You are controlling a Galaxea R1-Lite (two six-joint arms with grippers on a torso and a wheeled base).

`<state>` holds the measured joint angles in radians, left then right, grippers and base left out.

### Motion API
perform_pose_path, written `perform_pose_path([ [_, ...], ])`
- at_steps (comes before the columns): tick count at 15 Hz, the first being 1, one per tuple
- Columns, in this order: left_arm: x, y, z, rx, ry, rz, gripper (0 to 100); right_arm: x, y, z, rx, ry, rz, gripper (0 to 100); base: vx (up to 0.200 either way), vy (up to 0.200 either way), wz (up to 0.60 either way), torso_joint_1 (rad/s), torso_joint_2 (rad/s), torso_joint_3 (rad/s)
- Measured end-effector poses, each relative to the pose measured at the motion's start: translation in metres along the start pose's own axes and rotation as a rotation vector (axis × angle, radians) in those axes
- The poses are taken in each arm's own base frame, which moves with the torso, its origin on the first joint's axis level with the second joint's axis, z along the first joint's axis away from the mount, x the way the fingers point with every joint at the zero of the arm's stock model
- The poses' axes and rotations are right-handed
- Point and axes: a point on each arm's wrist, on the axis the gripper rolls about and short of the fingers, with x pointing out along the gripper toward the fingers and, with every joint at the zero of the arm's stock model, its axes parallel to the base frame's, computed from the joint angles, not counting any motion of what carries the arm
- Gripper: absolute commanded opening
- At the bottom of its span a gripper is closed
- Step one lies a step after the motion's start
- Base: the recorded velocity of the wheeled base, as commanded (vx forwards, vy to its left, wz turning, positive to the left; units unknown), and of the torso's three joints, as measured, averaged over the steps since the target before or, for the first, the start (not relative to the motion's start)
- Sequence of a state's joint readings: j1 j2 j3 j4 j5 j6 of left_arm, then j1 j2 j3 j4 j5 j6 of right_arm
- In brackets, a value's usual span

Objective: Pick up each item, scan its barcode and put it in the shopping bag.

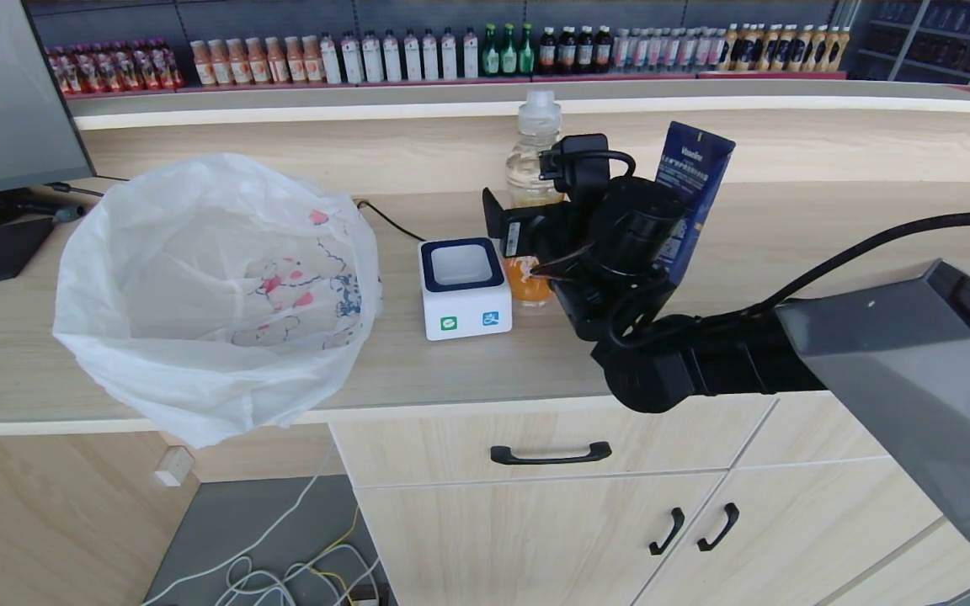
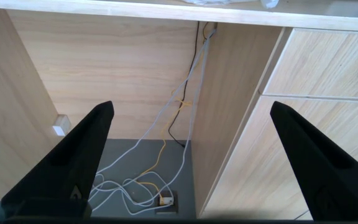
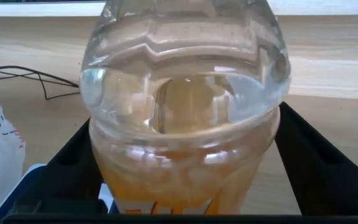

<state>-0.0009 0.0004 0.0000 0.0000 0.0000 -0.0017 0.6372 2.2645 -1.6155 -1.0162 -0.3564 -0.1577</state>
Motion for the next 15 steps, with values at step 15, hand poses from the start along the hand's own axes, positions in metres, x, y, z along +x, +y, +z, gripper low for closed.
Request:
perform_pose_path([
  [15,0.0,0.0,0.0,0.0,0.0,0.0,100,-0.004,0.0,0.024,0.018,-0.042,0.017,0,0.0,0.0,0.0,0.0,0.0,0.0],
])
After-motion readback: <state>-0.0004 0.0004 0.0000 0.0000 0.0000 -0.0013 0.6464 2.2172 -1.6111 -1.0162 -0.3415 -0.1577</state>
